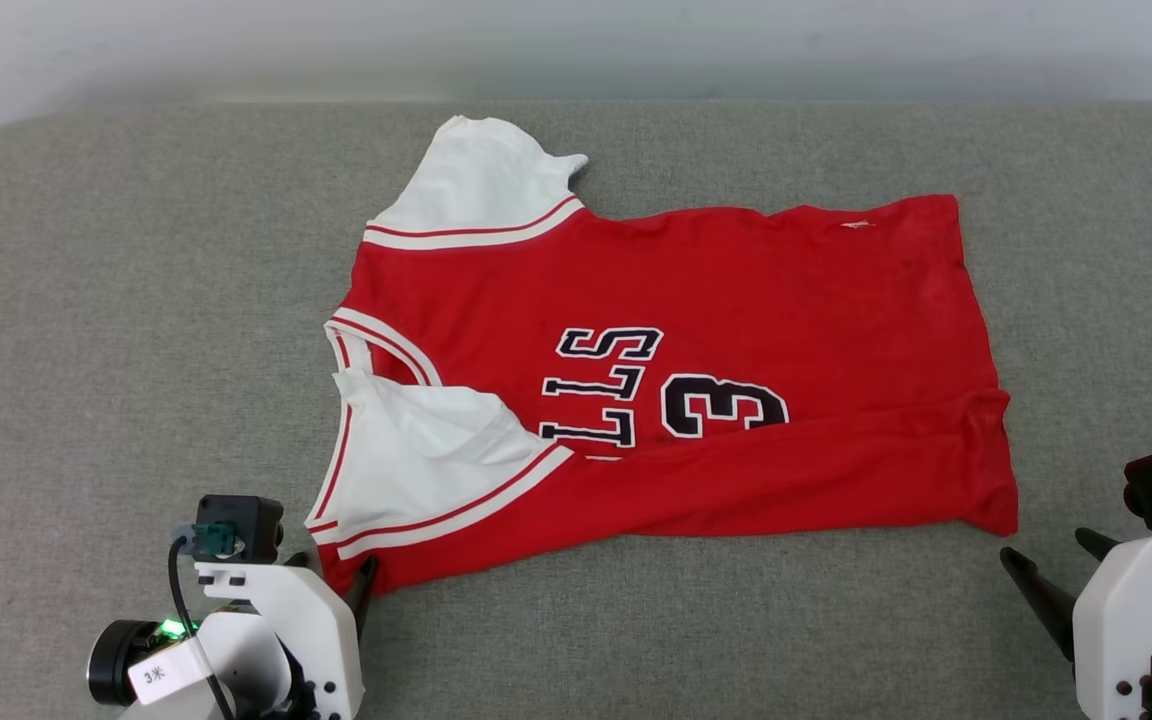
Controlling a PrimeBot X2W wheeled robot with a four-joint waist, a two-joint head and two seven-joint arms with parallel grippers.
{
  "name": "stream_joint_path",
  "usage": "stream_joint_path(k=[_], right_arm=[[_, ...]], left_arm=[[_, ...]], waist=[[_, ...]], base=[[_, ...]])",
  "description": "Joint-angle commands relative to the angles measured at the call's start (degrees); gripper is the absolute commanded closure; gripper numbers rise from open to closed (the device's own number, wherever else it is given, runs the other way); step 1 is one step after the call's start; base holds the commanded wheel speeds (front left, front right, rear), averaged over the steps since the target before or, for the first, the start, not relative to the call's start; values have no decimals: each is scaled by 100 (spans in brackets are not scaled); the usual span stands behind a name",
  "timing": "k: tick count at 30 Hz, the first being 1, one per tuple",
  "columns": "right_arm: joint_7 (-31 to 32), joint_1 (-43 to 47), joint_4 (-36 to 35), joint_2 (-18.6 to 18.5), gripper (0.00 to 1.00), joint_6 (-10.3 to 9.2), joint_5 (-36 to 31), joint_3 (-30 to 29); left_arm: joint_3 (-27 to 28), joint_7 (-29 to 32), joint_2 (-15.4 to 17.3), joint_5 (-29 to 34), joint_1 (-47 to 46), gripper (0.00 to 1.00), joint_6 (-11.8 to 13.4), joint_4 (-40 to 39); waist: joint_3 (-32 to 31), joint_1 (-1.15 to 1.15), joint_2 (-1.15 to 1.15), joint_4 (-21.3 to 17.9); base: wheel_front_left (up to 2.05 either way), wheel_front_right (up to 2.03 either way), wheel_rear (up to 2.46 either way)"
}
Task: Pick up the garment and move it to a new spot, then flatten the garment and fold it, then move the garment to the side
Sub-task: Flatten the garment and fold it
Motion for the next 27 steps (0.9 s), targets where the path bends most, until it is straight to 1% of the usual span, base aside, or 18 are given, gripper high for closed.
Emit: stream_joint_path(k=[1, 4, 5, 6, 7, 9, 10, 13, 16, 21, 27], right_arm=[[29, -20, -57, 37, 0, -7, -42, 0], [72, -50, -97, 39, 0, -6, -57, -1], [88, -60, -100, 36, 0, -7, -61, -3], [96, -74, -100, 35, 0, -7, -71, -8], [108, -82, -94, 35, 0, -6, -87, -14], [152, -80, -76, 29, 0, -7, -86, -28], [152, -80, -76, 29, 0, -7, -86, -28], [208, -45, -67, -46, 0, -7, -160, -71], [282, -58, -63, -62, 0, -6, -174, -83], [412, -239, 62, -101, 0, -7, -139, -64], [488, -645, 516, -19, 0, -6, -127, -33]], left_arm=[[-40, 48, -34, -17, -56, 0, -42, 174], [-155, 208, -63, -82, -53, 0, -160, 492], [-210, 297, -82, -139, -22, 13, -223, 600], [-248, 374, -115, -205, 9, 68, -285, 674], [-273, 429, -142, -266, 37, 100, -348, 725], [-303, 424, -153, -303, 58, 100, -433, 782], [-303, 424, -153, -303, 58, 100, -433, 782], [-205, 172, -144, -291, 8, 100, -490, 766], [-96, -72, -115, -213, -106, 100, -491, 601], [37, -298, 13, -71, -288, 100, -406, 136], [20, -190, 147, 80, -348, 100, -245, -434]], waist=[[61, 0, 0, -40], [115, 0, 0, -69], [126, 0, 0, -75], [133, 0, 0, -78], [132, 0, 0, -77], [106, 0, 0, -59], [106, 0, 0, -59], [28, 0, 0, 1], [-47, 0, 0, 70], [-70, 0, 0, 165], [62, 0, 0, 243]], base=[[0, 0, 0], [0, 0, 0], [0, 0, 0], [0, 0, 0], [0, 0, 0], [0, 0, 0], [0, 0, 0], [0, 0, 0], [0, 0, 0], [0, 0, 0], [0, 0, 0]])
